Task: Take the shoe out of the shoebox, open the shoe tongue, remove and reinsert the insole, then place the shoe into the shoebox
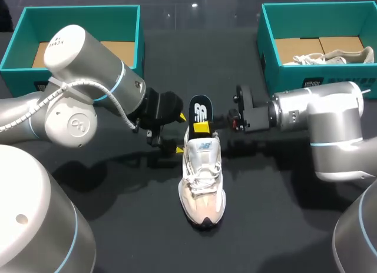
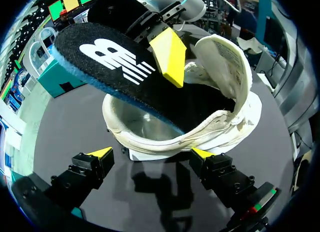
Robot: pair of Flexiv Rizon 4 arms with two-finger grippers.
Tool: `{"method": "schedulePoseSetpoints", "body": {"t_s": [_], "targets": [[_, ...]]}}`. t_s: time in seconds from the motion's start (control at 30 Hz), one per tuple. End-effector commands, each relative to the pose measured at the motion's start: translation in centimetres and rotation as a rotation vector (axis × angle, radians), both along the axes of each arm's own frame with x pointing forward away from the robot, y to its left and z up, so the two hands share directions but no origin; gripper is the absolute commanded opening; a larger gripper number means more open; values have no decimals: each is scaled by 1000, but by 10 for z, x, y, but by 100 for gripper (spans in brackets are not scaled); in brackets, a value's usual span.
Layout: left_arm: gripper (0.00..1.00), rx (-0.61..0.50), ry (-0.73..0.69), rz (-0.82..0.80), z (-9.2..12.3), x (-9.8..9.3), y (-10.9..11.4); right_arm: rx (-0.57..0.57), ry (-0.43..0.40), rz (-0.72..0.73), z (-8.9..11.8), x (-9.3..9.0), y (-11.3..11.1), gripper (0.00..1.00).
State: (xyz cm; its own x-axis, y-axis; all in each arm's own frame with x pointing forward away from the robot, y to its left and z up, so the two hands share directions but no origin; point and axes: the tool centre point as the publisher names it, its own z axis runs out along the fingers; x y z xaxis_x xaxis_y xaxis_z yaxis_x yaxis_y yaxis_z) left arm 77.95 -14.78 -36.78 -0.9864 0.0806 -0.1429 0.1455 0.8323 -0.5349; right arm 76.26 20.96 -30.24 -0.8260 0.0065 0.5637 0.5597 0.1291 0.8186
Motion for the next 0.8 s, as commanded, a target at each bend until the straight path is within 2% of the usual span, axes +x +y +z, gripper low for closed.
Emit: {"method": "schedulePoseSetpoints", "body": {"t_s": [0.03, 0.07, 0.3, 0.57, 0.8], "targets": [[100, -1, -1, -1, -1, 0, 0, -11, 4, 13, 3, 7, -1, 5], [100, -1, -1, -1, -1, 0, 0, -10, 7, 14, 2, 9, -1, 0], [100, -1, -1, -1, -1, 0, 0, 13, 69, 15, -16, 8, 3, 0], [100, -1, -1, -1, -1, 0, 0, 21, 143, -11, -34, -15, 6, 0], [100, -1, -1, -1, -1, 0, 0, 20, 166, -28, -37, -27, 5, 0]]}}
